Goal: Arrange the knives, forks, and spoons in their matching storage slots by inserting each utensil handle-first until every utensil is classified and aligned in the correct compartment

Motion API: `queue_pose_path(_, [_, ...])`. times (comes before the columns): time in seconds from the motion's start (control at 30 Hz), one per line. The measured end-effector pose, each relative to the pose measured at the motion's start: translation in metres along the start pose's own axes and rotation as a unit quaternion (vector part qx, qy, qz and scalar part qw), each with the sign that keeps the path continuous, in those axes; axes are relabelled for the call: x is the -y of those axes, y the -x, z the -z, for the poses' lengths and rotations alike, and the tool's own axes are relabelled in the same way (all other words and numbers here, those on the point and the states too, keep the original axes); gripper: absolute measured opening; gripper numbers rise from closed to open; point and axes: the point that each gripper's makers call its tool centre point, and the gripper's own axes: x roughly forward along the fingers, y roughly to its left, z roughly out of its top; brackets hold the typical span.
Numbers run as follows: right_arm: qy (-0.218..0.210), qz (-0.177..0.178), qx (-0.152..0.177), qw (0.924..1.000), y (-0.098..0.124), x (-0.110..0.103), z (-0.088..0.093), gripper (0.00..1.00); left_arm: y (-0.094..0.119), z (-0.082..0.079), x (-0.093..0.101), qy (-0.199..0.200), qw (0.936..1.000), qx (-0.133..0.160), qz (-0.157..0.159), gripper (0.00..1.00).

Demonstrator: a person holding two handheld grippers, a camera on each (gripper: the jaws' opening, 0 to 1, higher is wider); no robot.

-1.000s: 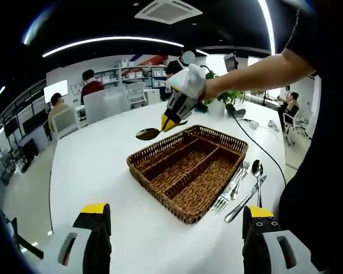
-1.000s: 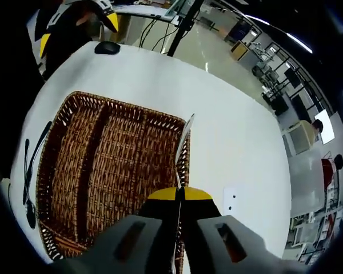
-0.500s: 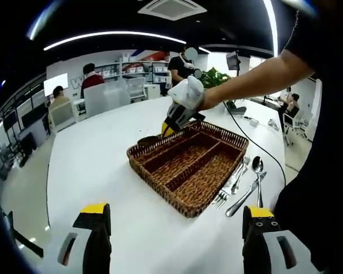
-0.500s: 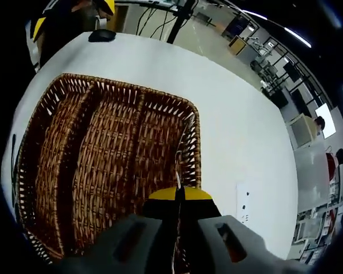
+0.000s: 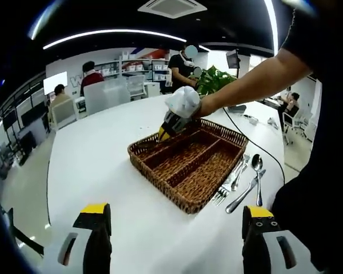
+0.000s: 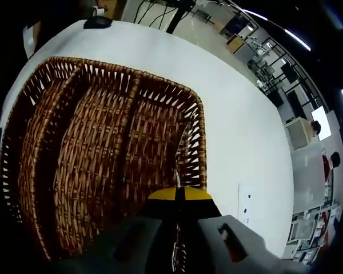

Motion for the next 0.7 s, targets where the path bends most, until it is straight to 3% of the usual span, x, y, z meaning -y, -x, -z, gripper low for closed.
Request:
queue_pose_path(0.1, [0.041, 0.011, 0.002, 0.9991, -0.0034, -0.0011, -0.0002, 0.0, 0.0005, 0.0017, -0.0009, -0.003, 1.0, -0.001, -0.004, 0.98])
queue_pose_path(0.33, [0.029, 0.003, -0.009, 0.9995, -0.0054, -0.0073, 0.0033, 0.0, 0.0015, 0.0014, -0.0009, 0.0, 1.0, 0.001, -0.005, 0.98])
queue_pose_path(0.47, [-0.002, 0.004, -0.01, 0.9999, -0.0043, -0.0067, 0.0043, 0.01, 0.0018, 0.0016, -0.0006, -0.001, 1.0, 0.001, -0.006, 0.98])
queue_pose_path(0.6, [-0.057, -0.005, 0.005, 0.9983, -0.0022, -0.0089, 0.003, 0.09, 0.002, -0.0009, 0.0, -0.001, 1.0, 0.004, -0.006, 0.98])
queue_pose_path(0.7, [-0.089, 0.007, 0.013, 0.9959, 0.0015, -0.0021, 0.0028, 0.09, 0.0021, -0.001, 0.0011, -0.003, 1.0, 0.004, -0.006, 0.98])
